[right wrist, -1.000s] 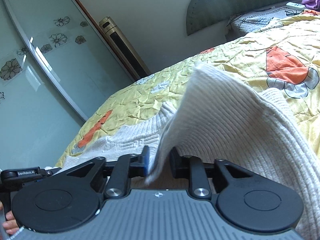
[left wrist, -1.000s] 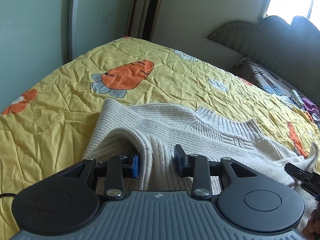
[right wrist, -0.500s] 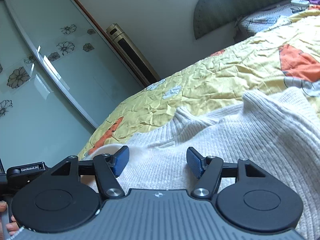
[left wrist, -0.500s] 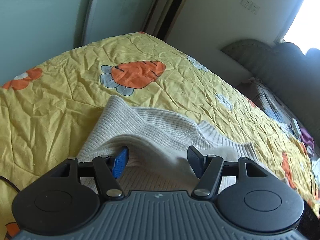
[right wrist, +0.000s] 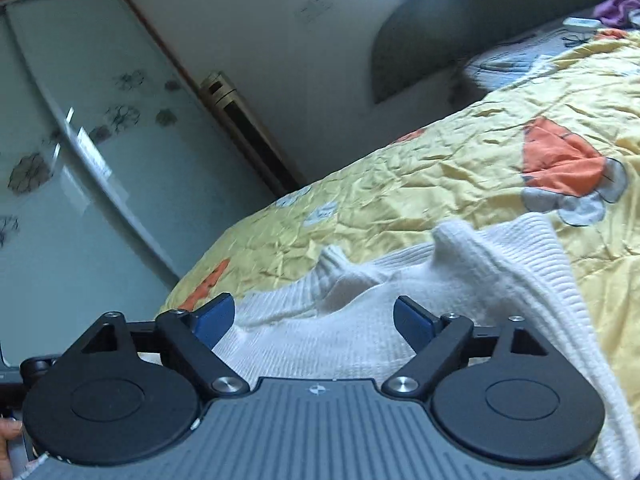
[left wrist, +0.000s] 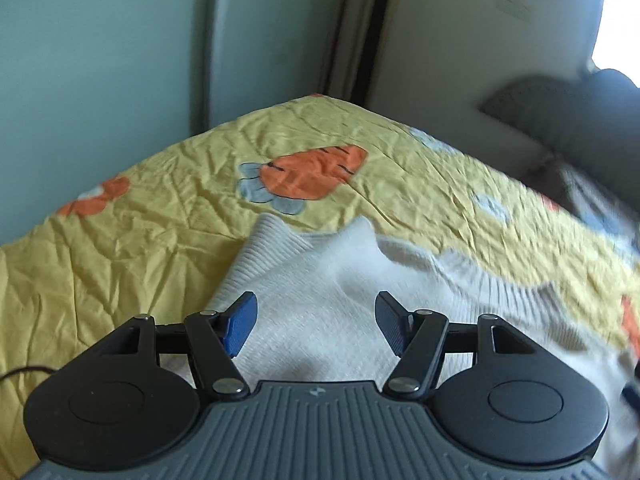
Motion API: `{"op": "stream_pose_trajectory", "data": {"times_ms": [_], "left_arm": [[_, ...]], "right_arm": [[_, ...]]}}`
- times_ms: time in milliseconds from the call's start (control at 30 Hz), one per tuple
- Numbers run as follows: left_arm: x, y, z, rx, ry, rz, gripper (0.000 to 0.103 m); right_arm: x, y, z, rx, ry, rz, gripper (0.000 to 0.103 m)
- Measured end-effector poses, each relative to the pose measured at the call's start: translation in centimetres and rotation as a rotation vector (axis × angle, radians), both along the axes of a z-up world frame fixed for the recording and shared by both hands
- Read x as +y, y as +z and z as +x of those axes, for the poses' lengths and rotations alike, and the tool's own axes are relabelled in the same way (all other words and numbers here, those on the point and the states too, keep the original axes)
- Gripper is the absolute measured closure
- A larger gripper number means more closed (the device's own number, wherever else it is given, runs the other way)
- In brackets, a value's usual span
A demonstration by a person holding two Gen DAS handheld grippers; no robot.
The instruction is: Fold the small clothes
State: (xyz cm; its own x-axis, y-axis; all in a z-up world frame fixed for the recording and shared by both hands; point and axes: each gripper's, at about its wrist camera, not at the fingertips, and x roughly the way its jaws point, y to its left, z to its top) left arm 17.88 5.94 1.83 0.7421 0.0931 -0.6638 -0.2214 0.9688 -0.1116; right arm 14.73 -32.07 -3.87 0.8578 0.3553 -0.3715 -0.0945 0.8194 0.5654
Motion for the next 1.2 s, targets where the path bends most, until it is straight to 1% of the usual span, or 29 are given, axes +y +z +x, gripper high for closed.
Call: {"op": "stream_pose_trajectory", "data": {"times_ms": [67,133,200,267,367,467,533,600,667,700,733,800,833,900,1067,1200], "left_arm": [[-1.9,-0.6,-0.1,0.000,-0.057,0.098,0.026],[-3.3,-1.5,-0.2,0.004,-0.092,0.177,0.024],[-3.9,-2.5,-0.5,0.000,-0.098,0.226,0.023],[-4.1,-3.3,-1.1,-0.025,-0.087,0.253,0.020],[-4.5,-4.2,-1.6,-0.048,-0.083,0.296,0.019],[-5.3,-4.7,-2.3,-0.084,-0.085,0.363,0.019],[-5.7,-5.0,-2.6,-0.105,-0.086,0.398,0.019],[-5.9,-5.3,-2.8,-0.123,-0.085,0.421,0.019],[-6.0,-5.6,-3.1,-0.139,-0.083,0.433,0.019],[-6.0,-5.6,-3.2,-0.145,-0.083,0.437,0.019],[-6.0,-5.7,-3.3,-0.148,-0.084,0.439,0.019],[-6.0,-5.7,-3.3,-0.152,-0.083,0.440,0.019],[-6.1,-5.8,-3.4,-0.154,-0.082,0.439,0.019],[-6.2,-5.9,-3.5,-0.161,-0.079,0.443,0.019],[-6.3,-6.0,-3.6,-0.164,-0.078,0.451,0.018],[-6.0,-6.0,-3.6,-0.160,-0.077,0.435,0.017]], "right_arm": [[1.5,0.2,0.1,0.010,0.021,-0.094,0.011],[2.7,0.0,0.4,0.039,-0.015,-0.214,0.010],[3.3,-0.1,0.4,0.058,-0.064,-0.309,0.010],[3.3,0.0,0.3,0.048,-0.064,-0.309,0.008],[3.7,0.3,-0.3,0.024,-0.064,-0.285,0.002],[5.2,0.8,-0.8,-0.017,-0.010,-0.294,0.001],[6.8,1.0,-1.1,-0.036,0.041,-0.334,0.001],[8.9,0.8,-1.1,-0.034,0.084,-0.435,0.001],[10.8,-0.1,-0.9,-0.016,0.105,-0.560,0.000],[11.8,-0.7,-0.8,-0.010,0.111,-0.640,0.000],[12.5,-1.0,-0.8,-0.019,0.114,-0.693,0.001],[13.5,-1.1,-1.3,-0.054,0.109,-0.758,0.001],[13.6,-1.1,-1.4,-0.060,0.106,-0.769,0.001],[13.3,-1.2,-1.3,-0.054,0.108,-0.750,0.000],[11.6,-1.3,-0.4,-0.014,0.131,-0.631,0.000],[11.8,-1.5,-0.5,-0.017,0.130,-0.630,0.000]]}}
